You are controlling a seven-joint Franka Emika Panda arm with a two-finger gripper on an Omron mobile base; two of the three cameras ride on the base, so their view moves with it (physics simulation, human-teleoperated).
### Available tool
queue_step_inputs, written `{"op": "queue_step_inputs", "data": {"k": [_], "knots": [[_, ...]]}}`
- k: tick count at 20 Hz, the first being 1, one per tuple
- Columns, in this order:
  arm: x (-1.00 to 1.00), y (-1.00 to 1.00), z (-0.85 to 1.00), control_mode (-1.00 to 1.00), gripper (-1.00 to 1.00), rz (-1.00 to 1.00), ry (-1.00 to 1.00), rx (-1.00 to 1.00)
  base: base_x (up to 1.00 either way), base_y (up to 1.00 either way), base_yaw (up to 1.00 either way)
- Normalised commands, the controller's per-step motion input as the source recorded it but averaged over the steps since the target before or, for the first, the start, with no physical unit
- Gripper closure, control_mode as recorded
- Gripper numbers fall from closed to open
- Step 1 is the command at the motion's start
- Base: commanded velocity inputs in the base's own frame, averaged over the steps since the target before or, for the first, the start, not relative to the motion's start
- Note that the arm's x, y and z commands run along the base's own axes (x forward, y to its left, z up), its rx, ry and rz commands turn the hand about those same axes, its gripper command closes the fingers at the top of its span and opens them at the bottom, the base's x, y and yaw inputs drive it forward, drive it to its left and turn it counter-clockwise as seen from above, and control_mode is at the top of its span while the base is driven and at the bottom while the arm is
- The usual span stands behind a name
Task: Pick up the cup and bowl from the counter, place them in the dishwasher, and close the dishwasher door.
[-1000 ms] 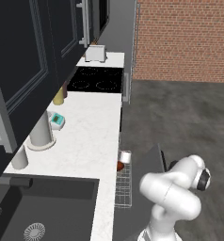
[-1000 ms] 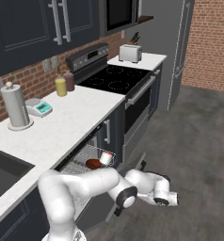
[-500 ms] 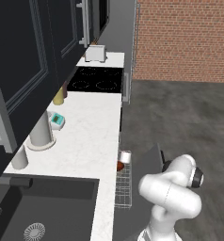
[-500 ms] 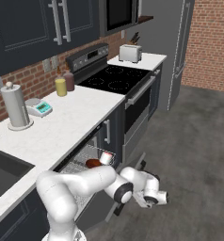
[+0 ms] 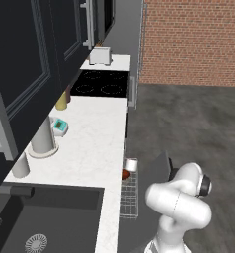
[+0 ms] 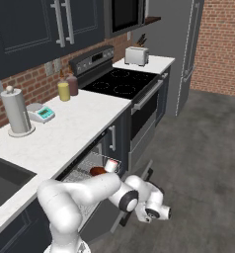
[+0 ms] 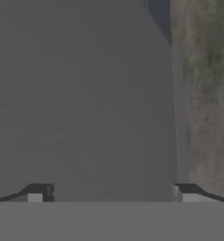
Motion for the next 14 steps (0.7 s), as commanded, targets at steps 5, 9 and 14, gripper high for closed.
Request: {"op": "queue_step_inputs", "data": {"k": [5,9,14], "knots": [[0.05,0.40,0.02,-1.00,-1.00,0.00,0.05,0.40,0.00,0.00,0.00],[0.19,0.52,0.16,-1.00,-1.00,0.01,0.01,0.42,0.00,0.00,0.00],[0.30,0.69,0.21,-1.00,-1.00,0.04,0.00,0.38,0.00,0.00,0.00]]}}
